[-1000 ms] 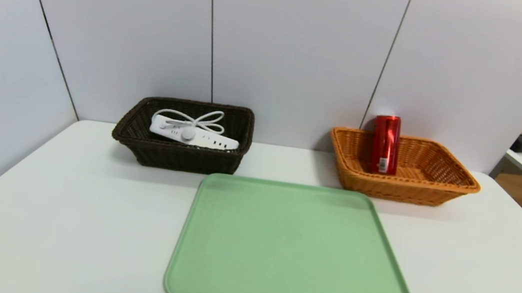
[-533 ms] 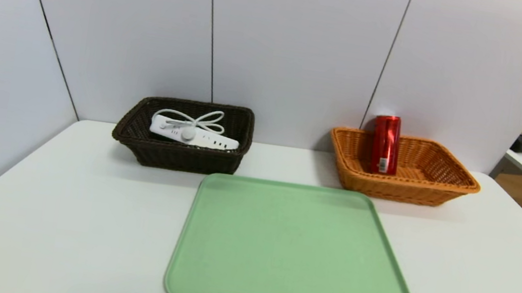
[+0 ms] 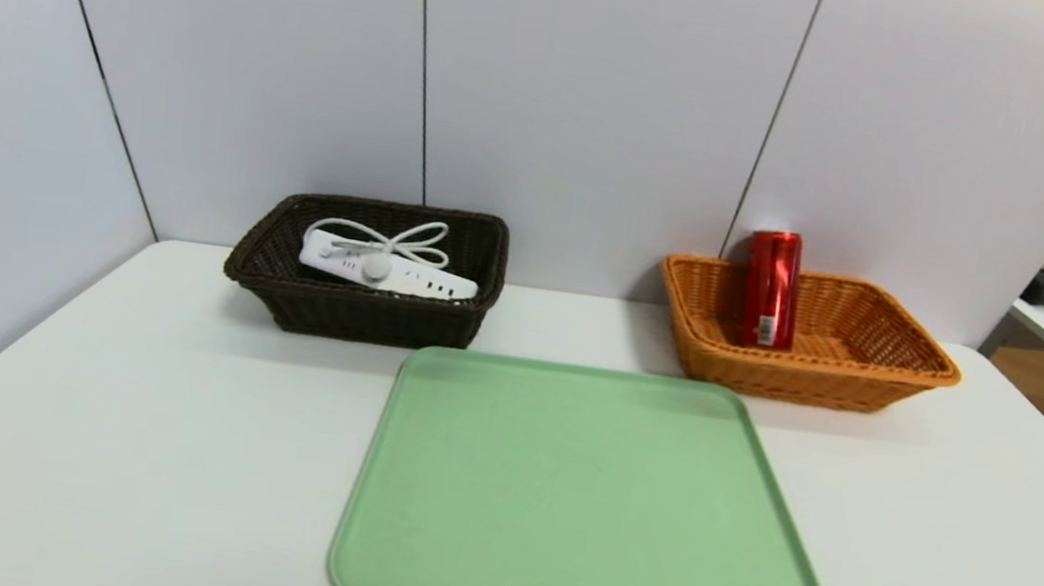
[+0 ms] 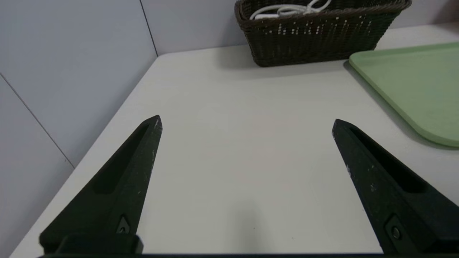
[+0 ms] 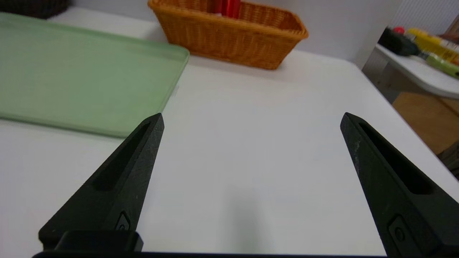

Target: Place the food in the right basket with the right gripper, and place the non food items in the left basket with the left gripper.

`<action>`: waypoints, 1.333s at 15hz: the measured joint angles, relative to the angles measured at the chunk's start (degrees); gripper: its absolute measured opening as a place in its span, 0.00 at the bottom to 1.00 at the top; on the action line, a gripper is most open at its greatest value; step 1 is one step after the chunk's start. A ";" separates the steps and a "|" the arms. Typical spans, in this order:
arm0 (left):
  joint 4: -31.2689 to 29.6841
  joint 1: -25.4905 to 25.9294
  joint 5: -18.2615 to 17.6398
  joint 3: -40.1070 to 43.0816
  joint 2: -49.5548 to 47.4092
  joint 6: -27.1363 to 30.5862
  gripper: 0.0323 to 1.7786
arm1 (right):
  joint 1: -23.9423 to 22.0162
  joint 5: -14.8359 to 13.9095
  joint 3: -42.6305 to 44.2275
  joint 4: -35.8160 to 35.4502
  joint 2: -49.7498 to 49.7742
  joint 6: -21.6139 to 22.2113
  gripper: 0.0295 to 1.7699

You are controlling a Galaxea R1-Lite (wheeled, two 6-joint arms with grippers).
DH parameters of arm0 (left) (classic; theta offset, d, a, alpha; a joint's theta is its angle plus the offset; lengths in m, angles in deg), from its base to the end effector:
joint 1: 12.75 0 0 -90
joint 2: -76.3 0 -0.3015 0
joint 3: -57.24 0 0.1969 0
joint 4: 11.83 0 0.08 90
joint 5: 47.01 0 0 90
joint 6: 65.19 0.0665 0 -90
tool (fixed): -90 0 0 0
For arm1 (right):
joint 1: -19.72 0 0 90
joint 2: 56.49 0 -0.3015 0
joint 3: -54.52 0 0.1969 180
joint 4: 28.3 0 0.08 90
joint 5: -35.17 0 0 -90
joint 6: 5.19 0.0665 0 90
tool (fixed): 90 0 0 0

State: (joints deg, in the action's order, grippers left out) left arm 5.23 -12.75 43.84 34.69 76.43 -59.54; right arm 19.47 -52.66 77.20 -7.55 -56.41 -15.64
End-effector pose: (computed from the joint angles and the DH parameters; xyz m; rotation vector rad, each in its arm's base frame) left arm 0.0264 0.0010 0.0895 0.0978 -0.0927 0.0194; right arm 0.0264 0.0024 0.0809 -0.1831 -0.0380 0.0302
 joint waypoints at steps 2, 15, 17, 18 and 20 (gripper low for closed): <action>2.11 0.00 -0.28 0.00 0.00 -0.66 0.95 | 0.00 0.11 -0.09 1.84 0.00 0.11 0.96; 5.49 0.00 -1.73 0.00 -0.04 -1.99 0.95 | 0.06 -2.06 -0.13 1.89 0.00 9.59 0.96; 5.49 0.00 -1.73 0.00 -0.02 -2.01 0.95 | 0.06 -2.04 -0.13 1.89 0.00 9.52 0.96; 5.49 0.00 -1.73 0.00 -0.02 -1.99 0.95 | 0.06 -2.04 -0.13 1.89 0.00 9.52 0.96; 5.49 0.00 -1.76 0.00 -0.02 -1.95 0.95 | 0.06 -2.04 -0.13 1.89 0.00 9.52 0.96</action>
State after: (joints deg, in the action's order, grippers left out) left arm 10.71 -12.75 42.09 34.69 76.41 -61.49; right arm 19.53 -54.70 77.06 -5.66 -56.41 -6.12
